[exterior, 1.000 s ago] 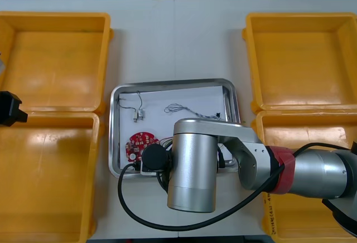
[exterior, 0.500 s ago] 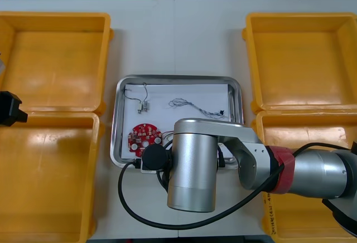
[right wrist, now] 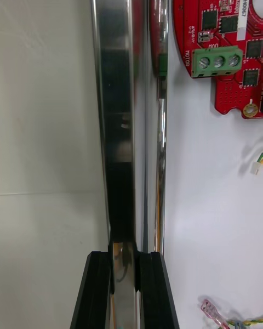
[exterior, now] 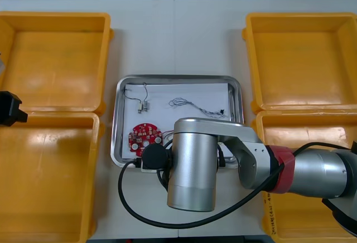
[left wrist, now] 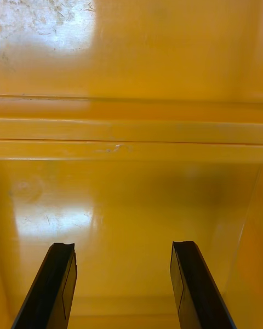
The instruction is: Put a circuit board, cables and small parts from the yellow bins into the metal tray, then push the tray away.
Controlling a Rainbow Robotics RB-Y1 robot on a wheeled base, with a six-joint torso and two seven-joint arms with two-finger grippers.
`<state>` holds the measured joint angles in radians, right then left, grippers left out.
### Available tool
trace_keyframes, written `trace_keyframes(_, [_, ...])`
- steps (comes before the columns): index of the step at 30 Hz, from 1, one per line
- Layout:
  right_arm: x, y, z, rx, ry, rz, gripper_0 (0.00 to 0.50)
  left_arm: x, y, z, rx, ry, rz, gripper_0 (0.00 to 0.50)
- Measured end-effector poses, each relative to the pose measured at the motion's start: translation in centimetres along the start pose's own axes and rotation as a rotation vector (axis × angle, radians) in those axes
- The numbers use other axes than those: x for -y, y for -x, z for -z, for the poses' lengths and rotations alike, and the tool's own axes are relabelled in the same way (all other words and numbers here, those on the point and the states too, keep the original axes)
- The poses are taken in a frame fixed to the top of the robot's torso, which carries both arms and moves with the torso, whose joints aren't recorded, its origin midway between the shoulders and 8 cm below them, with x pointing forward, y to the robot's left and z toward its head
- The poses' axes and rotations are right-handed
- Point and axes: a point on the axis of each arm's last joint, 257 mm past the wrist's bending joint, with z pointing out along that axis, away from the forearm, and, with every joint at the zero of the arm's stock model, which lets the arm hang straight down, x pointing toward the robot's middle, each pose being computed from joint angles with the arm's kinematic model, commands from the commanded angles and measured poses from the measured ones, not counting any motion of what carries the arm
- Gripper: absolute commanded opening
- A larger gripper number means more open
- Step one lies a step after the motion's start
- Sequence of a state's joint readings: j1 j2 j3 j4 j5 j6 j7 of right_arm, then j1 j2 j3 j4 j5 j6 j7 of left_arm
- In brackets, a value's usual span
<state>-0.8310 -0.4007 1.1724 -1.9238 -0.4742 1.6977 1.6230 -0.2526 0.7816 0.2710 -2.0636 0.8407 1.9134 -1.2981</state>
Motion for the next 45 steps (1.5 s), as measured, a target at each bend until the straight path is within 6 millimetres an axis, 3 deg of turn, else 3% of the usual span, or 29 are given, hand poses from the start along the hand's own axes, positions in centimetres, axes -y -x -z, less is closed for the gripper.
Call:
trace_keyframes(21, [4.3,-0.2,2.7,-0.002,-0.018,-0.065,0.000,0.0,0.0,0.0,0.000,0.000,0.000,0.500])
trace_keyframes(35, [5.7,-1.3,1.6,-0.037,-0.033,-0.036,0.000,0.0,0.0,0.0,0.000,0.000,0.000,0.500])
trace_keyframes(45, [8.1,-1.5,0.6,-0.048,-0.062,-0.050,0.000,0.0,0.0,0.0,0.000,0.000,0.000,0.500])
